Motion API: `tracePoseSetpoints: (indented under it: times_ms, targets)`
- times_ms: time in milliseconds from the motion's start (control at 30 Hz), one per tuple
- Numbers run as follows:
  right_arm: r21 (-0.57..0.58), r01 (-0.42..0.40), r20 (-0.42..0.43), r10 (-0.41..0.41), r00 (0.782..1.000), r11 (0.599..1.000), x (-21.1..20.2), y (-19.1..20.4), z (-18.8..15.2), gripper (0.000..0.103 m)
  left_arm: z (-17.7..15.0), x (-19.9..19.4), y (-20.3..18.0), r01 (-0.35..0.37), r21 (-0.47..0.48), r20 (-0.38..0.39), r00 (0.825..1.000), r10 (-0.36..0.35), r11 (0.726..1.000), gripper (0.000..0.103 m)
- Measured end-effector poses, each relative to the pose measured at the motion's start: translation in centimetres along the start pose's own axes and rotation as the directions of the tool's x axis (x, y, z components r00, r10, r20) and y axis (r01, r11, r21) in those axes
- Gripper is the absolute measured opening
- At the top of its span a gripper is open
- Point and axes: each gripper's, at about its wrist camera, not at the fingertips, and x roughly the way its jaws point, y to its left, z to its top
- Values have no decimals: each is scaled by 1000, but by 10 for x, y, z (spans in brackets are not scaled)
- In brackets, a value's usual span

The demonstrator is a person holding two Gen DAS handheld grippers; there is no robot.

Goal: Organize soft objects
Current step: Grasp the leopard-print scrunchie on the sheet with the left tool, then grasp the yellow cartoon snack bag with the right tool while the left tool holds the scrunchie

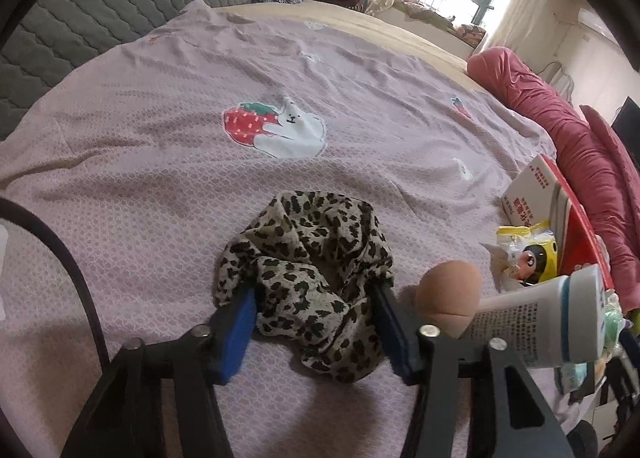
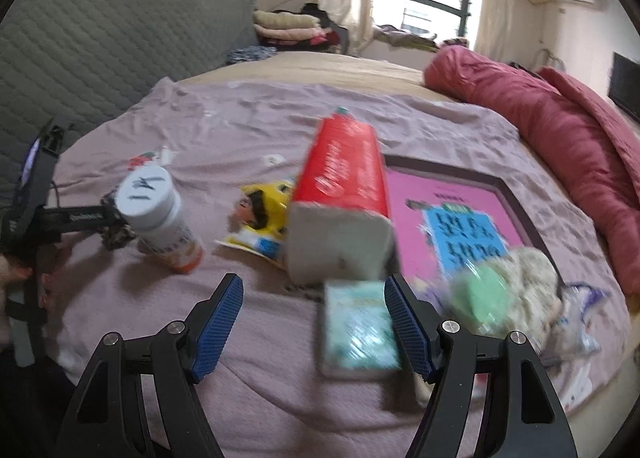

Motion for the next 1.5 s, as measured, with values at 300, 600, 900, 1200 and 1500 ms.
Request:
tracePoseSetpoints:
  times_ms: [300, 600, 900, 1200, 1500]
  targets:
    - [-447, -128, -43, 121, 992, 885, 25, 37, 30, 74, 3, -1, 17, 20, -44, 22, 1000, -20, 999, 15]
    - [-743, -324, -327, 104, 939, 585, 90, 52, 76, 74, 6, 2, 20, 47, -50, 18, 999, -47, 998, 15]
    - [-778, -499, -554, -44, 831, 382, 156, 84, 95, 74, 7, 2, 21, 63, -45, 11, 998, -63, 997, 15]
    - [-673, -627, -716, -136, 685, 392, 210, 89, 99, 79, 10, 3, 21, 78, -46, 7, 997, -77, 996, 15]
    - [-647, -663, -727, -44, 685, 377, 203, 87, 112, 50, 12, 3, 19, 80, -41, 11, 997, -80, 996, 15]
